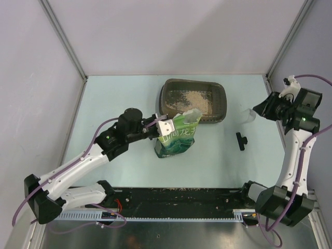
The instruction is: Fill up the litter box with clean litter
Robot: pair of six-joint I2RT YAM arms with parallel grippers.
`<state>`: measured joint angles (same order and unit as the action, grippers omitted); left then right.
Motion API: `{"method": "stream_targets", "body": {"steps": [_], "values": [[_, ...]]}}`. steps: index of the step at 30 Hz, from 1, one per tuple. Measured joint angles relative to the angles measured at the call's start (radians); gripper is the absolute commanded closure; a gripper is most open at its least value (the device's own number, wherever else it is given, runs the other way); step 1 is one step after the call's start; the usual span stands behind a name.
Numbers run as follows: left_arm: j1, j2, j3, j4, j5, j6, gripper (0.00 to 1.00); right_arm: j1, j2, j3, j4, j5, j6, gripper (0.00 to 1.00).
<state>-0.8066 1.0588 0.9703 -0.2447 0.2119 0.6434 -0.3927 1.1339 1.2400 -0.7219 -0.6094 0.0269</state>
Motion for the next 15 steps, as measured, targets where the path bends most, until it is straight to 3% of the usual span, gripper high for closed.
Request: {"method": "stream_targets", "body": {"steps": [8, 15], "values": [[0.0, -0.014, -0.01, -0.002, -0.039, 0.03, 1.0, -0.015, -0.042, -0.079, -0.107, -0.182, 0.0, 1.0], [0.0, 0.006, 0.016, -0.041, -0.07, 0.103, 1.0, -0.018, 0.163, -0.148, -0.042, -0.277, 0.034, 1.0]]}}
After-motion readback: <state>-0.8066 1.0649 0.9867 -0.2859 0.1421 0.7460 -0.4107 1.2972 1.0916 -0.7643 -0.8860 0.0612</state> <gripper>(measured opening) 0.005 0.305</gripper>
